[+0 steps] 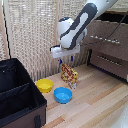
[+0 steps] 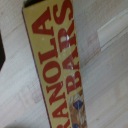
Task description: Locate and clasp the grip of the topmost drawer. Steadily and circumspectly yank the drawer open. Discover and seize the nutrition bar using your clamp. Deposit the nutrition bar in the accessible drawer. Unclench the nutrition bar.
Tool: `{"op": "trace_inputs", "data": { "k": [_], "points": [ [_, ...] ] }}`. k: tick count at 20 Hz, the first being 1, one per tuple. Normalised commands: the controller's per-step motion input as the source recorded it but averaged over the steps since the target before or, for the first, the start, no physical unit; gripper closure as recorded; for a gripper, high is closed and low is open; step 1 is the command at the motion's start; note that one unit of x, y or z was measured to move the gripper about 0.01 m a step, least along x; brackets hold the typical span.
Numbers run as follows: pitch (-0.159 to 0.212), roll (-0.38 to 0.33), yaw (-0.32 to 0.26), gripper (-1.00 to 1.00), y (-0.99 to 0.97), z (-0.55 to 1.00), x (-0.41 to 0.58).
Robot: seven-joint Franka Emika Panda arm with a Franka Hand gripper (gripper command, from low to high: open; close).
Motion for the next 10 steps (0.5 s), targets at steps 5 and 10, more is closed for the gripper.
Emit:
{"op": "trace_inputs", "data": {
  "k": [5,10],
  "points": [
    [0.030,0.000,0.012,-1.00,-0.10,-0.12,-0.122],
    [0.000,0.000,0.000,-1.00,-0.10,-0.16,-0.257]
  ]
}}
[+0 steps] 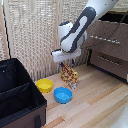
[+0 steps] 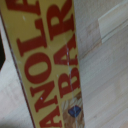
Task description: Locate and clasp the grip of the topmost drawer. Steadily and circumspectly yank the drawer open. Discover and seize the nutrition bar using your clamp. Deposit the nutrition bar in the accessible drawer. Unclench the nutrition bar.
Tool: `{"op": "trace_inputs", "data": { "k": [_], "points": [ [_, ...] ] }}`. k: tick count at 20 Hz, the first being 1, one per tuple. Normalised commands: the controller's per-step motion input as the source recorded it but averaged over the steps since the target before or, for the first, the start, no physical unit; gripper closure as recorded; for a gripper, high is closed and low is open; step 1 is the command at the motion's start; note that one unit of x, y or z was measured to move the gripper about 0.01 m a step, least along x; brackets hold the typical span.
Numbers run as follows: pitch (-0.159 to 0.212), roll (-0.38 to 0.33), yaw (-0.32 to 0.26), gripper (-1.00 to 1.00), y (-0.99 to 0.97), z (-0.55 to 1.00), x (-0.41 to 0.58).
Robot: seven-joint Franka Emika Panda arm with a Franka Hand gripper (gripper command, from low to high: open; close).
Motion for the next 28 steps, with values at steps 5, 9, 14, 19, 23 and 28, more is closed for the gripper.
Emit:
{"op": "trace_inputs", "data": {
  "k": [5,9,14,19,23,28],
  "points": [
    [0.013,0.068,0.051,-1.00,-0.13,-0.35,-0.090],
    [0.051,0.100,0.090,1.00,-0.16,-0.34,0.000],
    [0.007,0.011,0.018,1.00,-0.04,-0.02,-0.011],
    [0.003,0.002,-0.009,1.00,0.06,0.00,-0.009],
    [-0.006,0.000,-0.074,1.00,0.09,0.06,0.000],
    [-0.003,-0.009,-0.103,1.00,0.19,0.35,0.066]
  ]
}}
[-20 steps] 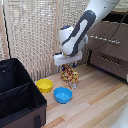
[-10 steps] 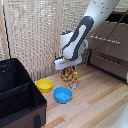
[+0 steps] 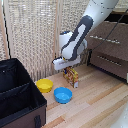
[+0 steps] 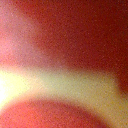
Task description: Locate and clasp the grip of the topmost drawer. Steadily and circumspectly yank the drawer open. Discover and seize the nutrition bar using your clamp. Deposit the nutrition bar in the accessible drawer. Unclench the nutrition bar.
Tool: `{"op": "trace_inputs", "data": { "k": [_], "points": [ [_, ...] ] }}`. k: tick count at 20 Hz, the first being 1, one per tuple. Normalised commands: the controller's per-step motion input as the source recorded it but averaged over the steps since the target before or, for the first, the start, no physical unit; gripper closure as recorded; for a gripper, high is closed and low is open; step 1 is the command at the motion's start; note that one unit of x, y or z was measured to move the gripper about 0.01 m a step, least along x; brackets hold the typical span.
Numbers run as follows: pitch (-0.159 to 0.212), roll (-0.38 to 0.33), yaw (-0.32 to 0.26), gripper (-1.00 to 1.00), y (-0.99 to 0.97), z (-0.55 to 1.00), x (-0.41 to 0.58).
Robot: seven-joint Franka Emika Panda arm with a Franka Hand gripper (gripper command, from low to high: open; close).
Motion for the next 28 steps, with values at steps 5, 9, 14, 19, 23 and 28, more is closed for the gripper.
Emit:
{"op": "trace_inputs", "data": {
  "k": [5,9,14,19,23,28],
  "points": [
    [0.000,0.000,-0.187,1.00,0.30,0.84,0.112],
    [0.000,0.000,-0.185,1.00,0.34,0.97,0.099],
    [0.000,-0.004,-0.189,1.00,0.33,1.00,0.140],
    [0.000,-0.002,-0.190,1.00,0.28,0.99,0.065],
    [0.000,0.000,-0.196,1.00,0.25,0.94,0.009],
    [0.000,0.000,-0.211,1.00,0.20,0.96,0.014]
  ]
}}
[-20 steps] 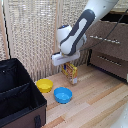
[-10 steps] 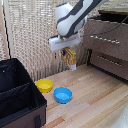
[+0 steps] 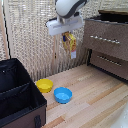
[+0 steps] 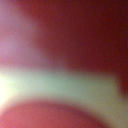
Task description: Locate and clasp the grip of the topmost drawer. Steadily and circumspectly yank the drawer open. Discover and seize the nutrition bar using your clamp. Deposit the nutrition bar in the accessible drawer. Unclench the nutrition bar.
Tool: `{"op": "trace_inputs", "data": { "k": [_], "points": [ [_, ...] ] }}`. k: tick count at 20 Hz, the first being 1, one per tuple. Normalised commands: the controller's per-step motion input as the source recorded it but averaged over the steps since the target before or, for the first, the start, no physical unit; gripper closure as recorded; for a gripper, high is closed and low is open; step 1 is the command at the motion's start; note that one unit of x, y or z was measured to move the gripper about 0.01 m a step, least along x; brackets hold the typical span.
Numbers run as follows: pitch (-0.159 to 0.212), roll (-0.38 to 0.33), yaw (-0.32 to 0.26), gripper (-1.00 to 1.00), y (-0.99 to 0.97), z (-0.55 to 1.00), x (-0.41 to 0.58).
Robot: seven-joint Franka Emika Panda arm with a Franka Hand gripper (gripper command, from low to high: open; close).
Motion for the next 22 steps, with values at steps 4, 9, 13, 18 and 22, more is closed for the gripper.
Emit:
{"op": "trace_inputs", "data": {
  "k": [4,9,13,18,22],
  "points": [
    [0.037,-0.011,-0.199,1.00,0.11,1.00,0.211],
    [0.103,-0.007,-0.106,1.00,-0.05,0.98,0.475],
    [0.143,0.000,0.000,1.00,-0.34,0.79,0.661],
    [0.176,0.000,0.000,1.00,-0.38,0.71,0.586],
    [0.215,0.000,0.000,1.00,-0.40,0.62,0.517]
  ]
}}
